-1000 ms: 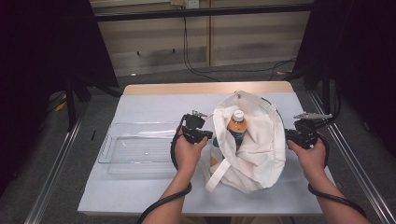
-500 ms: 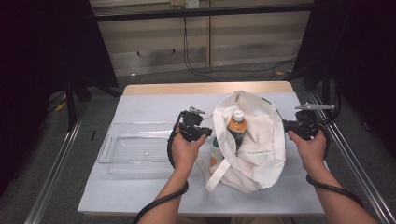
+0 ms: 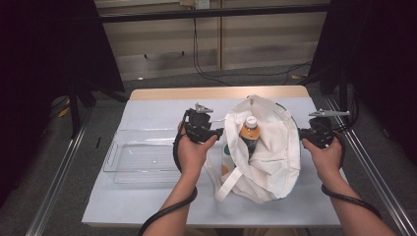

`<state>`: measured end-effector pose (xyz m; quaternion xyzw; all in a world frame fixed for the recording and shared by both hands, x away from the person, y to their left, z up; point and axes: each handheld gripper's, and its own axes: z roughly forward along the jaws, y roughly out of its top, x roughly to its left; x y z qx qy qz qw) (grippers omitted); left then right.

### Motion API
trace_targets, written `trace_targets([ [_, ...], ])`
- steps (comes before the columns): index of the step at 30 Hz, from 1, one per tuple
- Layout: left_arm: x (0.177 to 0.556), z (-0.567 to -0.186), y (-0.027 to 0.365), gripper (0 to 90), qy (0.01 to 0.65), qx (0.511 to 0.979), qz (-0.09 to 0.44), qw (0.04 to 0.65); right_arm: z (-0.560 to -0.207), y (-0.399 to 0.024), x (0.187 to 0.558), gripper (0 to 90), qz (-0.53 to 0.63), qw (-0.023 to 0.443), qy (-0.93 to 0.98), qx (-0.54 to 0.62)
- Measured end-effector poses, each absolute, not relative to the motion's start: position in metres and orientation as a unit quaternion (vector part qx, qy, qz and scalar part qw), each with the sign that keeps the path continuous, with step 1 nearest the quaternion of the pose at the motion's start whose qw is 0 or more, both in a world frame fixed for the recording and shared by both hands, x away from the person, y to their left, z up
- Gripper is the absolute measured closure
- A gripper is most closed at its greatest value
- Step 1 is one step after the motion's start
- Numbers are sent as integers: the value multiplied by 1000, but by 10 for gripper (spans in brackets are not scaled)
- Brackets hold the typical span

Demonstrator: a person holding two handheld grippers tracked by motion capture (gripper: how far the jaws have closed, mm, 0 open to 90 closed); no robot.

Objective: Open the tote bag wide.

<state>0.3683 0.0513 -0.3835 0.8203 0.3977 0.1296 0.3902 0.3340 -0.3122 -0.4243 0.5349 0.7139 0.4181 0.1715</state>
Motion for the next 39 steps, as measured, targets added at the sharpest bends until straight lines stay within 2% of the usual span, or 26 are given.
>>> trace_targets([
  [13,360,-376,62,431,395,812,124,412,-422,-309,333,874,420,170,712,537],
  [20,365,-364,60,359,390,798,158,431,-421,-307,333,874,423,167,710,539],
  [25,374,-364,52,360,367,811,169,423,-421,-307,333,874,423,166,708,540],
  [27,378,-366,49,439,356,818,160,422,-421,-308,333,874,423,166,708,541],
  [28,382,-368,46,515,347,823,153,423,-421,-308,334,874,423,162,707,543],
  [29,382,-368,46,554,347,823,153,423,-421,-308,334,874,423,162,707,543],
  [31,386,-370,46,571,345,827,139,423,-422,-307,335,875,424,162,707,542],
  [32,387,-372,46,647,341,830,125,423,-423,-306,335,875,424,161,708,541],
  [34,388,-374,47,729,344,830,112,424,-423,-305,336,876,423,161,708,542],
  [35,388,-374,47,802,344,830,112,424,-423,-305,336,876,423,161,708,542],
  [36,389,-376,47,858,342,831,91,429,-424,-304,337,876,425,160,708,541],
  [39,390,-378,48,900,349,830,80,427,-423,-304,338,876,426,159,708,540],
])
